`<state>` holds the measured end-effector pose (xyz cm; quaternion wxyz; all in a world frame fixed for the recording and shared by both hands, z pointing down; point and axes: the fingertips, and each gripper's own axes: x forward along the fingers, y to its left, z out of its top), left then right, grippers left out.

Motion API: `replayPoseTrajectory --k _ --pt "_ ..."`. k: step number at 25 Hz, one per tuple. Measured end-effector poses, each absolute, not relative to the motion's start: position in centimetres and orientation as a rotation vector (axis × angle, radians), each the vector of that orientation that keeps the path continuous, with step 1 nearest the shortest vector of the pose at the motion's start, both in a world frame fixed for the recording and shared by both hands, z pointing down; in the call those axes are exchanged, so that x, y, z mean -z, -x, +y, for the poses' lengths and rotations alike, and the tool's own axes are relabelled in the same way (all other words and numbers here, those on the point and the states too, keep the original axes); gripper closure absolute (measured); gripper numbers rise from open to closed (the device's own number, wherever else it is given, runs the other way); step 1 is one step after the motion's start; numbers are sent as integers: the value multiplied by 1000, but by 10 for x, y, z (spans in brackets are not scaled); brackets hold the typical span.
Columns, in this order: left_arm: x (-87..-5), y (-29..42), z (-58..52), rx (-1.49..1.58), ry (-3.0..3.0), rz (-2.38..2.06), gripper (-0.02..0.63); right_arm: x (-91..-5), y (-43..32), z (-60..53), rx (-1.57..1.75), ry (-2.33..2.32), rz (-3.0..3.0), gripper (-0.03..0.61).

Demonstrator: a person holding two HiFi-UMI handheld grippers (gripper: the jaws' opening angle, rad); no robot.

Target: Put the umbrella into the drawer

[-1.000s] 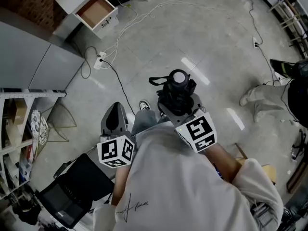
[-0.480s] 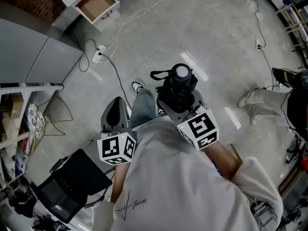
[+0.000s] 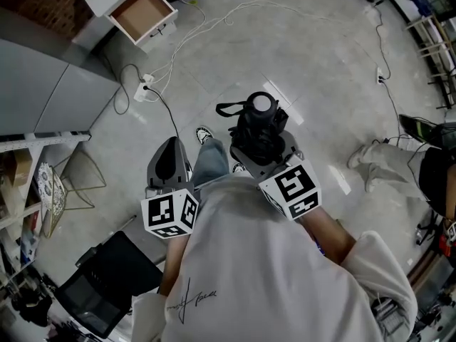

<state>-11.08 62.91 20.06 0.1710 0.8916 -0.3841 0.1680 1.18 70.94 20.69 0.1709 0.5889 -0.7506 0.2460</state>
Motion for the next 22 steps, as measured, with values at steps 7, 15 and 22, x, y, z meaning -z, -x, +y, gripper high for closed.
replayPoseTrajectory --k 7,15,22 --pt "-195 102 556 -537 -2541 -1058 595 -197 -18 638 -705 -1693 -2123 316" --pt "-195 112 471 -529 -2540 -1065 595 -200 -9 555 -716 -1671 -2120 316" --pt "-203 126 420 -519 -2540 -1032 595 -201 18 495 -693 -1598 -2141 316"
